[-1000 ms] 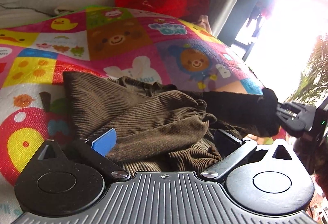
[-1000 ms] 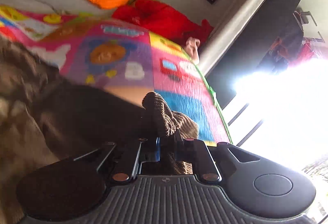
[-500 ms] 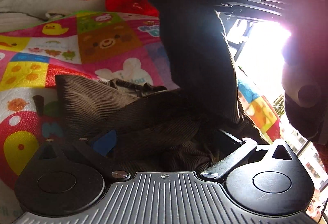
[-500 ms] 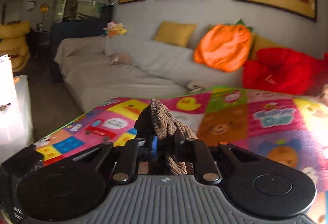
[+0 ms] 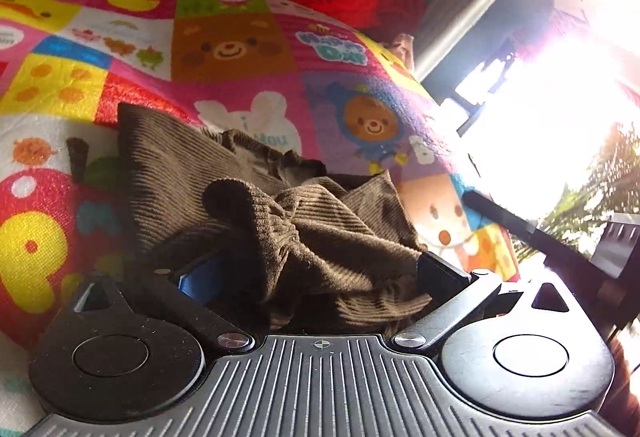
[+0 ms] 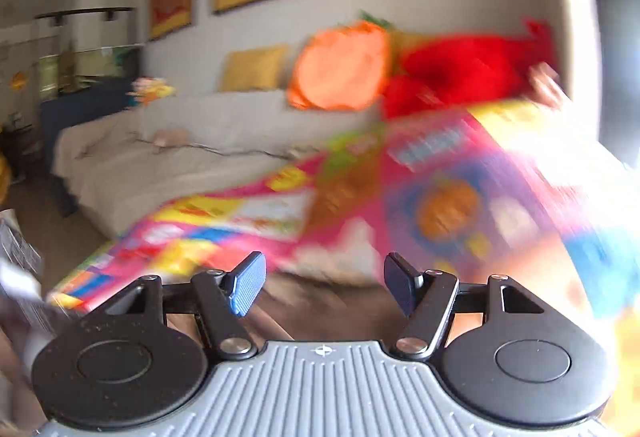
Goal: Fold clothes
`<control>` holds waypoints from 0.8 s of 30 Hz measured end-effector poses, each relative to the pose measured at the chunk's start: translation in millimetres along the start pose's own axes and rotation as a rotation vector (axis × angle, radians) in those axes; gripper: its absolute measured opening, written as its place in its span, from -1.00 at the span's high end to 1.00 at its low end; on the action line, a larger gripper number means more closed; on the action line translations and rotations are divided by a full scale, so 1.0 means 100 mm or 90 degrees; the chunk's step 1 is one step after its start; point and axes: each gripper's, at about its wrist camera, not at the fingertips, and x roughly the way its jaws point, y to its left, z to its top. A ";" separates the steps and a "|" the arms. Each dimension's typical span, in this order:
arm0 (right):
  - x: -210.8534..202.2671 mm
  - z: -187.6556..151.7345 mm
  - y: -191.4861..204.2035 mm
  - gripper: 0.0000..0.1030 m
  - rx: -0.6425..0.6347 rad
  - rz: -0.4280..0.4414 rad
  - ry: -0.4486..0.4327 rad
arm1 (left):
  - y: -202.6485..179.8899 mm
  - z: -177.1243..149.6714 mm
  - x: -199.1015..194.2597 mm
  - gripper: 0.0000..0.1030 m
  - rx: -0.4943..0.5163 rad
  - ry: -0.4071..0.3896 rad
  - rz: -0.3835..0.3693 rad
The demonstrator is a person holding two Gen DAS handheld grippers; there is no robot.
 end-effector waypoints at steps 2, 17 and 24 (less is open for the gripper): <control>0.01 -0.32 -0.22 -0.29 0.045 -0.024 0.016 | -0.11 0.08 0.08 -0.55 0.032 0.010 0.046; -0.34 -0.29 -0.44 -0.29 0.035 -0.027 -0.045 | -0.75 0.45 0.11 0.59 0.370 -0.118 0.241; 0.42 -0.10 -0.32 0.07 0.040 0.049 0.098 | -0.08 0.26 -0.05 -0.08 0.290 -0.056 0.315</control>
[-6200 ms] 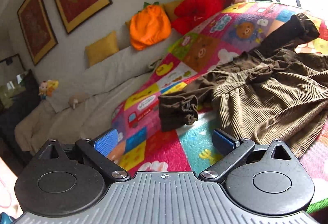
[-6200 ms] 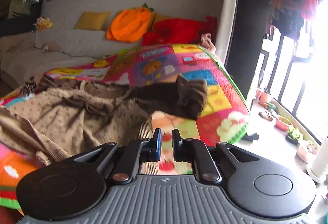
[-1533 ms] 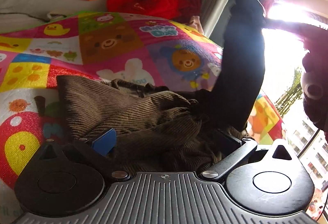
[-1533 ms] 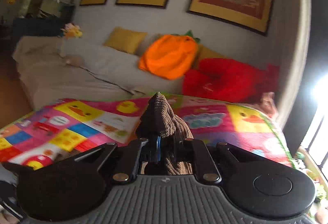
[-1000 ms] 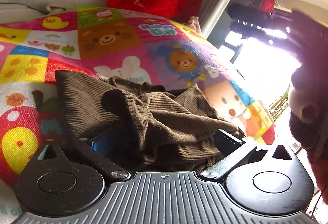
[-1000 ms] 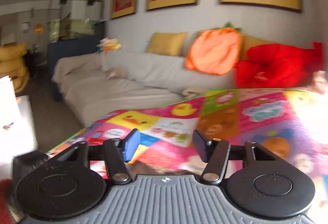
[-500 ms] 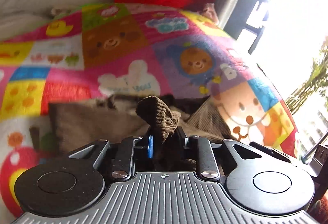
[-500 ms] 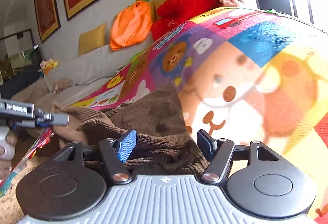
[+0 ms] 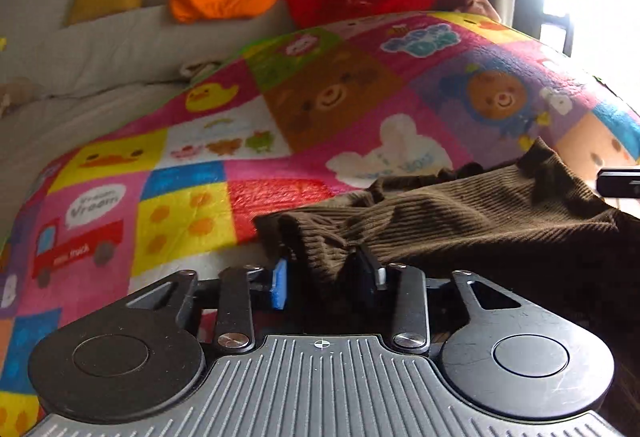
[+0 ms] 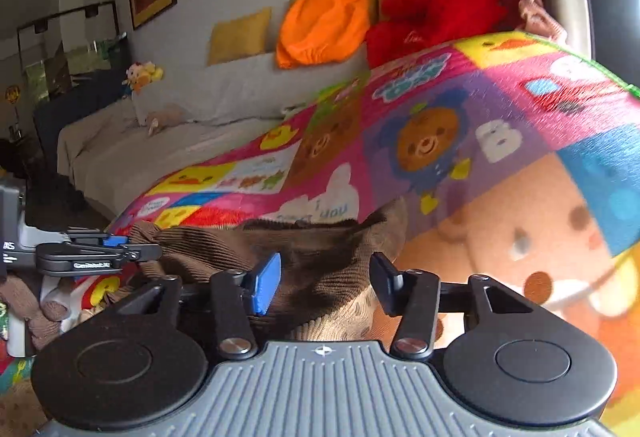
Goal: Fold clothes
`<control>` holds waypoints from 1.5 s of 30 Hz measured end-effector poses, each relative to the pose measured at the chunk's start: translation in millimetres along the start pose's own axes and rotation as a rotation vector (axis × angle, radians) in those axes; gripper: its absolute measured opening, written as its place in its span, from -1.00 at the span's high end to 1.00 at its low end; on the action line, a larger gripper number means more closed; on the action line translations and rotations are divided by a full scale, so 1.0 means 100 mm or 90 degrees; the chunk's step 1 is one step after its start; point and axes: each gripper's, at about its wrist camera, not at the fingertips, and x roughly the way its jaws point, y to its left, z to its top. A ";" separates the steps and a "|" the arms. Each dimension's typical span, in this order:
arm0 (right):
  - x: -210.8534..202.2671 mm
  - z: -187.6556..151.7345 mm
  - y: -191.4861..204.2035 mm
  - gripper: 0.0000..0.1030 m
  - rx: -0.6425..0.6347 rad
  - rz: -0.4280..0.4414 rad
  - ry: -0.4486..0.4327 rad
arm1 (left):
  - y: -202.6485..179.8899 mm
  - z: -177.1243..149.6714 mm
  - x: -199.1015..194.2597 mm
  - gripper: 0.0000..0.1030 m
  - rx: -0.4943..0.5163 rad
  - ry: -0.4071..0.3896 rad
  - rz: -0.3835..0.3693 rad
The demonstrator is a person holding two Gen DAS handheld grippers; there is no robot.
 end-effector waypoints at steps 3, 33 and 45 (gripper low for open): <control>0.33 -0.13 0.02 0.07 -0.026 -0.027 0.078 | -0.01 0.17 -0.31 -0.21 0.004 -0.046 -0.032; -1.88 -1.45 -0.20 0.86 0.036 -0.083 0.202 | -0.18 -0.07 0.22 -0.75 -0.102 0.077 -0.181; -1.41 -0.02 -0.03 0.42 -0.047 -0.026 0.070 | 0.37 0.08 -0.02 -0.79 -0.129 0.085 -0.066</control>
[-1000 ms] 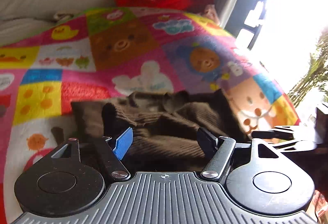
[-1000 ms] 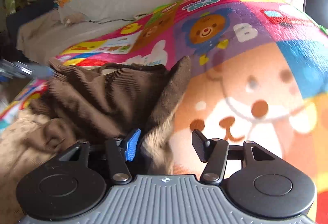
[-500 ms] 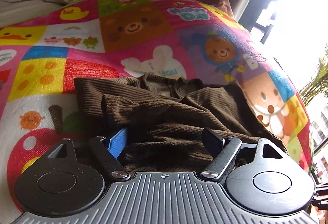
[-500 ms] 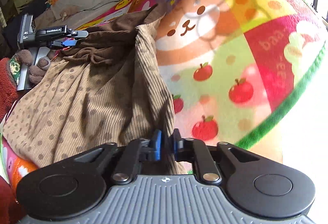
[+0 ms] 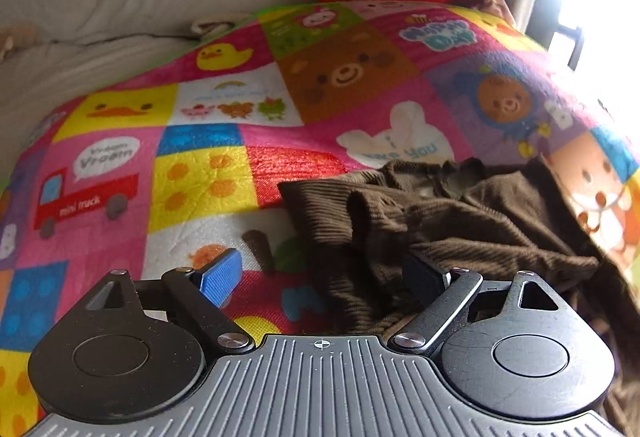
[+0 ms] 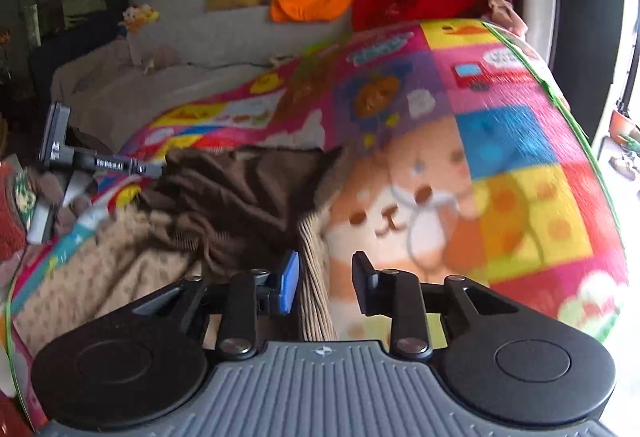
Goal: Fold clothes
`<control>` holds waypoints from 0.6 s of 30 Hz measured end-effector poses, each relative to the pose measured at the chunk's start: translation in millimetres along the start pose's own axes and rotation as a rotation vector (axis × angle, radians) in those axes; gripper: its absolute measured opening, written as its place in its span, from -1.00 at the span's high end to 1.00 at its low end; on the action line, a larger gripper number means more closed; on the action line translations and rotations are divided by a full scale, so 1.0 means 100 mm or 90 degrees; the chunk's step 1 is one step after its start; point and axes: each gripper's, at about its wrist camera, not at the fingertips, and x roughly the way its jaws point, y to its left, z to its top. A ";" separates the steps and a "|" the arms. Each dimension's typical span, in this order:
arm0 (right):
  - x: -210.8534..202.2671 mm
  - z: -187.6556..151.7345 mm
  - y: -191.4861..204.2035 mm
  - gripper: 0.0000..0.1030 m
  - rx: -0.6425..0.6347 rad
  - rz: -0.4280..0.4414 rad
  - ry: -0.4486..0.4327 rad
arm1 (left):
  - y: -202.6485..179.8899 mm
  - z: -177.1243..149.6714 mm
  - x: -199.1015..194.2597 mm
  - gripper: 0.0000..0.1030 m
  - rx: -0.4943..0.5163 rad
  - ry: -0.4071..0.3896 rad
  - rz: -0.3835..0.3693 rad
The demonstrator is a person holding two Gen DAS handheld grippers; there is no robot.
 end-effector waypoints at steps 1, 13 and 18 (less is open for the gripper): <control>0.15 0.16 0.01 0.42 0.001 0.015 -0.007 | 0.04 0.05 0.02 -0.80 -0.032 0.005 -0.016; 2.20 0.75 -0.31 0.25 0.133 -0.051 0.051 | 0.17 0.38 0.75 -0.76 -0.108 0.066 -0.036; 2.32 0.69 -0.35 0.82 0.141 -0.006 0.052 | -0.01 0.33 0.78 0.28 -0.045 0.059 -0.034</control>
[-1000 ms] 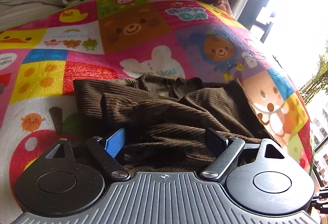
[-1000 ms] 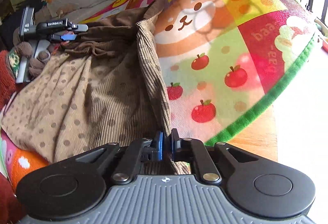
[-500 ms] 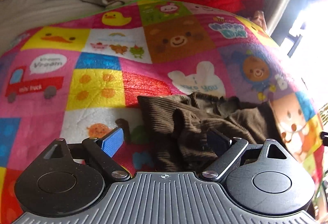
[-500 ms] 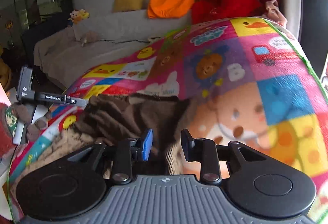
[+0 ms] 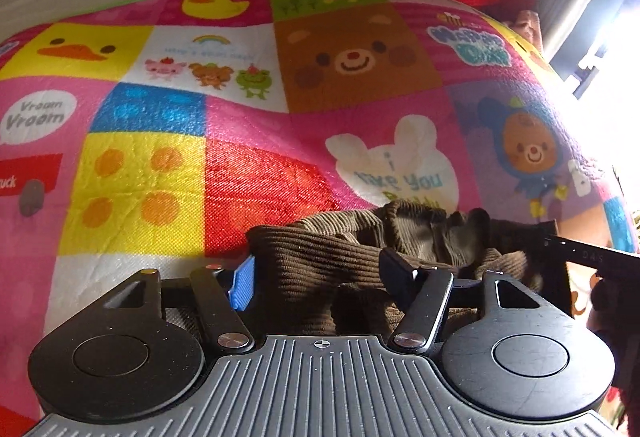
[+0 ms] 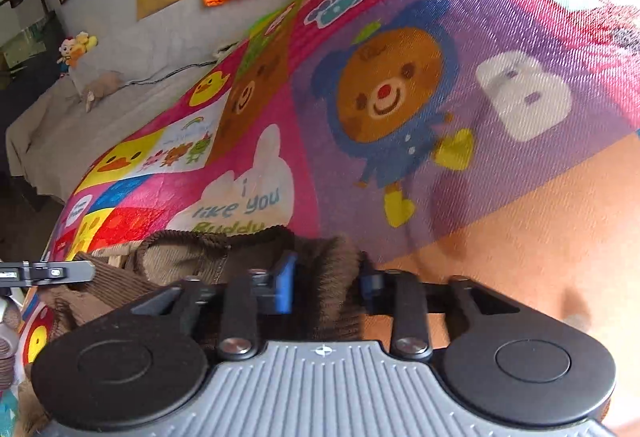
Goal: Fold clothes
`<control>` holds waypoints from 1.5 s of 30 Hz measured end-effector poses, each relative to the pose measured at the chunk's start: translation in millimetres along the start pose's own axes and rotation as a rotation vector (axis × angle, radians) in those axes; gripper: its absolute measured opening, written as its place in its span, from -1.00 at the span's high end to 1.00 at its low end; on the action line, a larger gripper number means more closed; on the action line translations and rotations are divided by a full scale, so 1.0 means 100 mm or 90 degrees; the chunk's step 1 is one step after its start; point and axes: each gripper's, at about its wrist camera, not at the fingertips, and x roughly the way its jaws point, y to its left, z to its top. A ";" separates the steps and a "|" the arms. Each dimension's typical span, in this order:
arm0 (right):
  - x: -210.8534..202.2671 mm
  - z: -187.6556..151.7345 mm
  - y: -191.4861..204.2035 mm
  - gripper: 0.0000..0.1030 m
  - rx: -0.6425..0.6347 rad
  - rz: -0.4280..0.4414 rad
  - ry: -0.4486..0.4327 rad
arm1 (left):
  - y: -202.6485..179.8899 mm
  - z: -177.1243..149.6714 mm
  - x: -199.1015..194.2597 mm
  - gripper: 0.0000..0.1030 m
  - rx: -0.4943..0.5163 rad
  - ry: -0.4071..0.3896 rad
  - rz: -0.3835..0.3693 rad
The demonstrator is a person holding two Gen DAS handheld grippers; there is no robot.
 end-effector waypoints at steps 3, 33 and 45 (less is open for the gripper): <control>-0.23 -0.06 0.06 0.85 -0.028 0.012 -0.026 | -0.04 -0.06 -0.07 0.69 0.013 -0.006 -0.011; -2.64 -2.38 -0.12 -0.11 -0.113 0.006 -0.072 | -0.05 -1.93 -2.15 -0.77 -0.029 -0.039 -0.200; -2.02 -2.27 -0.08 -0.54 0.126 0.095 -0.084 | -0.27 -1.93 -1.52 -0.81 -0.112 -0.053 -0.112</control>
